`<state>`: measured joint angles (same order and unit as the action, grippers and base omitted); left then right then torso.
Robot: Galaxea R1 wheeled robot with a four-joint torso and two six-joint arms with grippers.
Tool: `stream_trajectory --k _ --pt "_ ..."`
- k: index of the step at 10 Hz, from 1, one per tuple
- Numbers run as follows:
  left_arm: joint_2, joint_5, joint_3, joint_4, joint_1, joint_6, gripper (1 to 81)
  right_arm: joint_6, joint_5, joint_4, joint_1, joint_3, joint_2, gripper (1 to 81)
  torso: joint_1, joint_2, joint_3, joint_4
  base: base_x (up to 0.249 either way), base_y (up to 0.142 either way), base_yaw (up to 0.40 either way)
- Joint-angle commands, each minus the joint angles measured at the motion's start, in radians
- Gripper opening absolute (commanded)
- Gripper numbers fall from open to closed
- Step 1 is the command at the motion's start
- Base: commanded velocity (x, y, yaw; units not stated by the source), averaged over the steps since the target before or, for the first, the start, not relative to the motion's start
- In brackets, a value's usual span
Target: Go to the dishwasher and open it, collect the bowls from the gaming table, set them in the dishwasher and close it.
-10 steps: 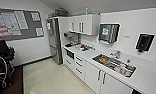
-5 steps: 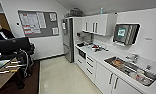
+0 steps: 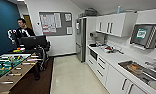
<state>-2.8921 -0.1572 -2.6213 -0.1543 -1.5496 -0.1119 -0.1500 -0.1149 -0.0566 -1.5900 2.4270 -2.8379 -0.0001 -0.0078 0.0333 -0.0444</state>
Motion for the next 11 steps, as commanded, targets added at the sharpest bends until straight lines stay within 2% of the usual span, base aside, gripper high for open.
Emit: stream_trajectory --k 1,8,11 --pt "-0.006 0.047 -0.002 -0.01 0.041 0.001 81.1 0.003 0.044 -0.012 0.037 -0.008 0.01 81.1 0.0 0.0 0.0 0.0 0.0 0.0 0.384" --pt "-0.032 0.047 -0.043 -0.011 0.041 0.001 81.1 0.006 0.041 -0.022 0.04 0.07 -0.036 81.1 0.0 0.0 0.0 0.0 0.0 0.0 0.384" --pt "-0.035 0.047 -0.056 -0.011 0.041 0.001 81.1 0.006 0.041 -0.028 0.043 0.07 -0.039 81.1 0.0 0.0 0.0 0.0 0.0 0.0 0.384"
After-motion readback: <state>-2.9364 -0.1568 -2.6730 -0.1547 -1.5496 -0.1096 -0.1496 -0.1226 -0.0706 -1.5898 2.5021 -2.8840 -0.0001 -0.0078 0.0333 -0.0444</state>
